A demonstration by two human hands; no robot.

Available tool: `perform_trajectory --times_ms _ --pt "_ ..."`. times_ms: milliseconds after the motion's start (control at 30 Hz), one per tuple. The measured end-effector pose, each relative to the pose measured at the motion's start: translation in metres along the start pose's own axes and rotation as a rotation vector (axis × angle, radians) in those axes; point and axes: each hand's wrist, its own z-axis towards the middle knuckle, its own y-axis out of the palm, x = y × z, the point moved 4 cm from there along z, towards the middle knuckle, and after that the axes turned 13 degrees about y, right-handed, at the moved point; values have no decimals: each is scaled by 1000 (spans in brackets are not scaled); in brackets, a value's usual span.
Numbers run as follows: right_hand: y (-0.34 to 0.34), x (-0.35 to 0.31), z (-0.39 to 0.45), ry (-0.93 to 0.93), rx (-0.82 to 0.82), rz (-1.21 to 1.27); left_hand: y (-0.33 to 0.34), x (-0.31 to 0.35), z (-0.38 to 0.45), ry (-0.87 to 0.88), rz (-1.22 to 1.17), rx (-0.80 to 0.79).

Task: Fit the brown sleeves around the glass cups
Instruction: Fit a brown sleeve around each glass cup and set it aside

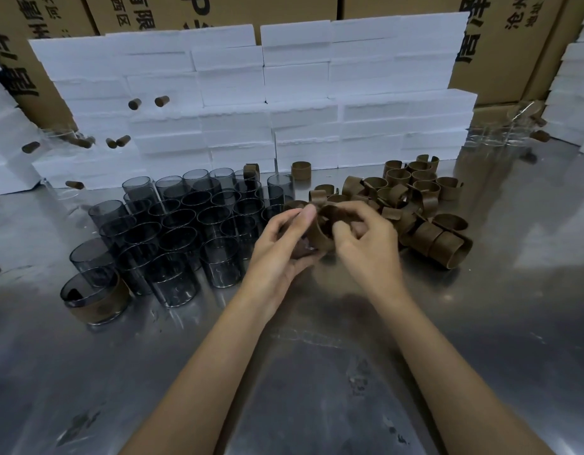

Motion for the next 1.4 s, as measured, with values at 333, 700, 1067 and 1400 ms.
perform_trajectory --times_ms 333,700,1067,1400 --pt "5 -3 -9 -34 -50 -64 5 -3 -3 -8 35 -31" --pt "25 11 -5 335 -437 164 5 -4 0 -20 -25 -71" --pt "22 21 -1 349 -188 389 14 -6 -6 -36 -113 -78" --pt "39 7 -13 72 -219 271 -13 -8 -1 -109 -102 297"
